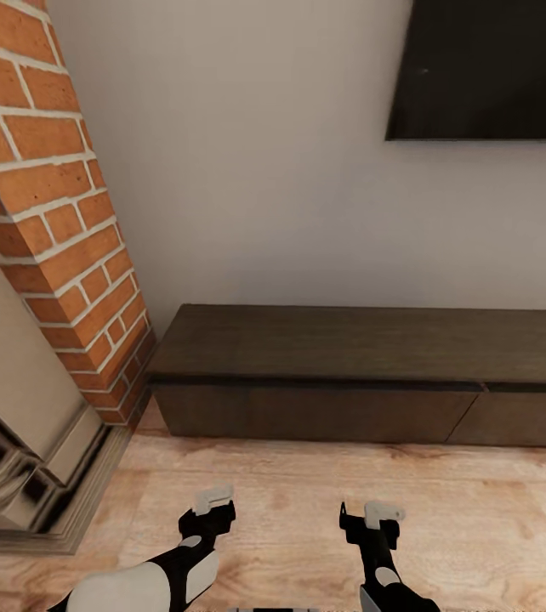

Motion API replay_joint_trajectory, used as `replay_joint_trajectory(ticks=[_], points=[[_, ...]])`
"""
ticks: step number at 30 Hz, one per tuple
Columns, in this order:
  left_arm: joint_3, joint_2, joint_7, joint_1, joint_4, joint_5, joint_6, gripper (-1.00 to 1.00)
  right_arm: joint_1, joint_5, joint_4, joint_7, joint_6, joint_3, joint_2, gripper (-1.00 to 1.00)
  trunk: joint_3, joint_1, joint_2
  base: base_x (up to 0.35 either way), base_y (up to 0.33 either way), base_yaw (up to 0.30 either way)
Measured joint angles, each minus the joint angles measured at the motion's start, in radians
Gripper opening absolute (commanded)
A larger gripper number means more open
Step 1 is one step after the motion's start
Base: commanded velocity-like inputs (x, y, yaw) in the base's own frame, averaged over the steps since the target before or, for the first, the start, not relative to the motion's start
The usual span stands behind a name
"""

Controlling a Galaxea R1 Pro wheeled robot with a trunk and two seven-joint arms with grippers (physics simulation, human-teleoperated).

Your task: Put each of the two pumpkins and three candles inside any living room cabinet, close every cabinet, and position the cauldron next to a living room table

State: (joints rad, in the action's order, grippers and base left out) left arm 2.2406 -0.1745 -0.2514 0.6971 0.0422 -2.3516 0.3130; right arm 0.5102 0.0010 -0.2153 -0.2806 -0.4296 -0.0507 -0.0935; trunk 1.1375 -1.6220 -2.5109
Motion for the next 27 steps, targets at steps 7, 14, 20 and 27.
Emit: replay_joint_trajectory(ticks=[7,14,20,27], points=[[-0.001,0.025,0.002,0.000,0.000,0.000,-0.004,1.00,0.000,0.005,0.000,-0.004,-0.007,0.000,0.006,1.00,-0.027,0.003,0.002,-0.005,0.000,0.000],[-0.001,0.062,0.002,-0.042,0.000,0.000,0.003,1.00,-0.006,0.001,0.003,-0.008,-0.118,0.001,0.018,1.00,-0.054,0.006,0.003,0.000,0.000,0.000],[-0.002,0.066,0.001,-0.106,0.000,-0.001,0.039,1.00,-0.019,0.000,0.060,-0.008,-0.242,0.002,0.020,1.00,-0.077,0.009,0.005,0.000,0.000,0.000],[-0.002,0.076,0.002,-0.182,0.000,-0.001,0.072,1.00,-0.023,0.000,0.164,-0.008,-0.335,0.003,0.032,1.00,-0.104,0.012,0.006,0.000,0.000,0.000]])
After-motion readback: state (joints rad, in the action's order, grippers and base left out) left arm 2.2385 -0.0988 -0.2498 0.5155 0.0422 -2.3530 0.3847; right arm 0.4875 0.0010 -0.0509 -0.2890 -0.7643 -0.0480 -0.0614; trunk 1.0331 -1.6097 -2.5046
